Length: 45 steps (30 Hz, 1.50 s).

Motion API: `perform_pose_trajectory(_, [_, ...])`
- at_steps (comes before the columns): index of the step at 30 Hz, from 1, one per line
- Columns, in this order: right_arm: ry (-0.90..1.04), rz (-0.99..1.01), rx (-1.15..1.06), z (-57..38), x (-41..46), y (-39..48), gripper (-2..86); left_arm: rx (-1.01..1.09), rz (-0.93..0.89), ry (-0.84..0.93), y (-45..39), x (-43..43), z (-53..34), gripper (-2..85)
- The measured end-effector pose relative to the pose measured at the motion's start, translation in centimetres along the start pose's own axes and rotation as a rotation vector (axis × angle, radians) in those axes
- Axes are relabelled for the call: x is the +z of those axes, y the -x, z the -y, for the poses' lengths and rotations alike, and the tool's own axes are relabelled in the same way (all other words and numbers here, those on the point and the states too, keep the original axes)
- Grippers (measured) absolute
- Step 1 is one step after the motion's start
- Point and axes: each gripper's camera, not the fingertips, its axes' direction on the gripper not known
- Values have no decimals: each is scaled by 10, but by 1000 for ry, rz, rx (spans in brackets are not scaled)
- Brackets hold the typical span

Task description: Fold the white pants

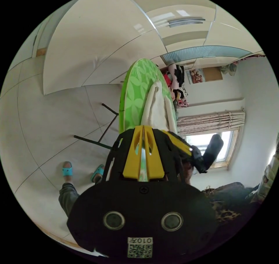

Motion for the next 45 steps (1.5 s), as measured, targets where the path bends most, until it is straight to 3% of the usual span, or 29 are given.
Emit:
perform_pose_trajectory(8, [-131,352,115,-28,-43,-76,82,148,-78,11,-45,23,13,-1])
perform_pose_trajectory(12, [-262,280,460,-93,-90,-154,80,236,-71,92,-64,55,21,-1])
perform_pose_trajectory(16, [-367,289,747,-163,-111,-220,86,195,-30,171,-47,90,22,-2])
perform_pose_trajectory(25, [-354,302,891,-191,-101,-279,92,169,-78,167,-37,94,25,-2])
perform_pose_trajectory(33, [-399,363,893,-199,-102,-300,43,116,-151,154,-24,95,30,-2])
perform_pose_trajectory(35, [-474,390,808,-198,-118,-297,40,96,-144,138,-23,87,30,-2])
perform_pose_trajectory(37, [-512,496,563,-177,-138,-283,38,79,-141,112,-21,77,29,-2])
perform_pose_trajectory(42, [-301,415,222,-113,-123,-227,30,61,-129,46,-13,55,32,-1])
perform_pose_trajectory(45, [-183,354,172,-95,-91,-209,23,27,-117,52,-4,52,35,-2])
